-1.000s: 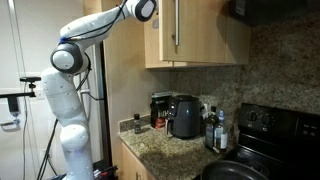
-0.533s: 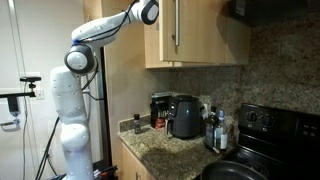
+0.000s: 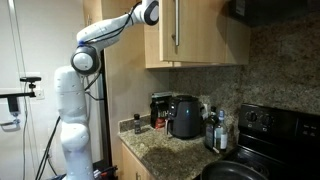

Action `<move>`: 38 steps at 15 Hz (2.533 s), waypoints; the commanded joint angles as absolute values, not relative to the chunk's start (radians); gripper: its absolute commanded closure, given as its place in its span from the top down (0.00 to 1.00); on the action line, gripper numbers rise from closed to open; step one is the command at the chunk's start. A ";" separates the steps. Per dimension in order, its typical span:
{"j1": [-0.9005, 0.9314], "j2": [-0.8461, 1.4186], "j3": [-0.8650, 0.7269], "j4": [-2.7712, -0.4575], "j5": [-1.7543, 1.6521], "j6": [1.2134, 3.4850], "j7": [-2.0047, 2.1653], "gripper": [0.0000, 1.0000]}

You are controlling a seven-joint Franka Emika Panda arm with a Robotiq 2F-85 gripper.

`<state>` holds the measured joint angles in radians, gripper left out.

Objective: Pick up the bottle from the cabinet and put it on the counter, then close the cabinet door

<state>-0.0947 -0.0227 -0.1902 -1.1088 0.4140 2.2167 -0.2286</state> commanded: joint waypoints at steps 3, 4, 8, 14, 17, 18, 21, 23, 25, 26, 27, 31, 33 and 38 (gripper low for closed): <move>-0.089 0.111 -0.190 -0.921 0.331 2.200 -0.117 1.00; -0.085 0.126 -0.191 -0.898 0.311 2.196 -0.101 1.00; -0.073 0.198 -0.197 -0.793 0.226 2.149 -0.030 1.00; -0.067 0.274 -0.198 -0.673 0.196 2.071 0.012 1.00; -0.072 0.291 -0.196 -0.641 0.206 2.071 0.033 1.00; -0.068 0.253 -0.190 -0.716 0.211 2.098 0.006 1.00; -0.068 0.263 -0.190 -0.693 0.211 2.098 0.020 1.00; -0.069 0.285 -0.197 -0.672 0.202 2.100 0.044 1.00; -0.068 0.299 -0.200 -0.661 0.196 2.099 0.058 1.00; -0.066 0.305 -0.203 -0.657 0.190 2.104 0.067 1.00; -0.066 0.309 -0.202 -0.654 0.190 2.104 0.071 1.00; -0.060 0.322 -0.208 -0.648 0.157 2.135 0.093 0.99; -0.062 0.330 -0.206 -0.647 0.150 2.142 0.095 0.75; -0.058 0.342 -0.204 -0.648 0.130 2.177 0.087 0.43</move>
